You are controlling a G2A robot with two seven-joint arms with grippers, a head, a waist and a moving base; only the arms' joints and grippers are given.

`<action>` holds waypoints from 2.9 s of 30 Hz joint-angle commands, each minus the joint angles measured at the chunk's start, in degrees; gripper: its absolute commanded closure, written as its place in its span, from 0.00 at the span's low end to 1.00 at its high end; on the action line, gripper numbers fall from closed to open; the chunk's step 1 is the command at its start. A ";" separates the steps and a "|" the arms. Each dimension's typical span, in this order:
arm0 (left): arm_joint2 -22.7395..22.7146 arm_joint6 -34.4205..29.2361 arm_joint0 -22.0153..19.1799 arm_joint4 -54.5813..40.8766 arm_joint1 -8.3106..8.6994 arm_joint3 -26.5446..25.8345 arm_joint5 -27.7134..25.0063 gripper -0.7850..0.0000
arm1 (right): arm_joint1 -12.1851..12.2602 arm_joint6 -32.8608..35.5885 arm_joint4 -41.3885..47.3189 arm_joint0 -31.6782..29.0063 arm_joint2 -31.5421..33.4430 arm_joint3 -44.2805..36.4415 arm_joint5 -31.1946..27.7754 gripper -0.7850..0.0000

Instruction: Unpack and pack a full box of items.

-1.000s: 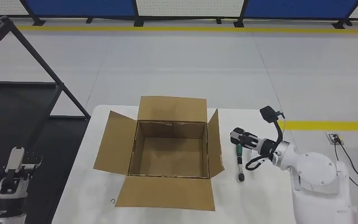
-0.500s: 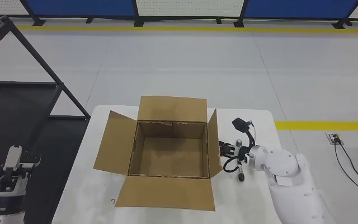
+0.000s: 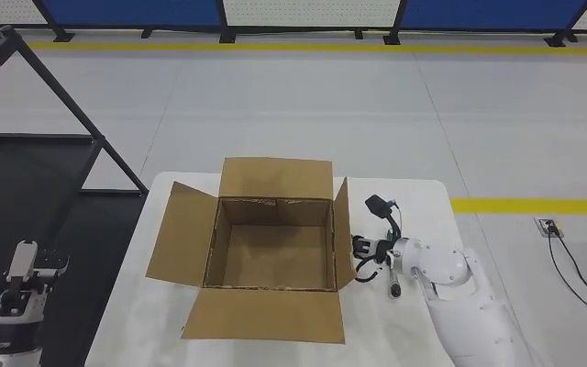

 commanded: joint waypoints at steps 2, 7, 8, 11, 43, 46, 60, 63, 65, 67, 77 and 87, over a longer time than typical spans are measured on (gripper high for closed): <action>-0.05 0.09 0.24 -0.07 -0.03 -0.08 -0.09 0.00 | 0.46 -0.77 -1.13 -0.22 1.09 -1.91 0.64 1.00; 0.23 -0.94 0.48 -2.05 -0.06 -0.42 0.14 0.00 | 2.02 -0.01 -4.51 -2.65 6.87 -8.70 2.99 1.00; 0.13 -1.20 0.46 -2.21 -0.04 -0.55 0.23 0.00 | 2.37 0.20 -5.98 -3.30 8.06 -9.92 3.73 1.00; 0.44 -1.90 0.20 -1.83 0.03 -1.08 0.54 0.00 | 3.26 2.07 -12.22 -4.83 9.61 -12.83 6.87 0.84; 2.32 -3.65 -1.37 -0.20 0.49 -2.49 1.80 0.00 | 4.76 9.10 -32.75 -0.67 -0.19 -0.96 16.49 0.66; 2.26 -3.51 -1.30 -0.30 0.49 -2.48 1.68 0.00 | 4.66 8.70 -33.03 -0.13 -1.12 0.68 16.95 0.66; 1.47 -3.53 -0.44 -1.66 0.50 -2.72 0.82 0.00 | 4.38 7.94 -34.34 1.28 -4.14 3.41 18.36 0.73; 1.26 -3.44 -0.25 -2.02 0.49 -2.62 0.72 0.00 | 4.37 7.76 -34.73 1.34 -4.40 3.39 18.80 0.74; 1.12 -3.37 -0.15 -2.25 0.48 -2.55 0.66 0.00 | 4.38 7.85 -35.10 1.36 -4.63 3.43 18.97 0.74; 0.94 -3.36 -0.03 -2.50 0.47 -2.60 0.52 0.00 | 4.36 7.87 -35.27 1.43 -4.87 3.50 19.12 0.74; 0.23 -3.13 0.66 -3.33 0.42 -2.72 0.06 0.00 | 4.11 7.72 -36.11 2.11 -6.48 4.35 19.74 0.65; -0.16 -3.08 1.12 -4.09 0.36 -2.77 -0.01 0.00 | 3.99 7.54 -38.11 3.00 -7.33 5.59 20.88 0.76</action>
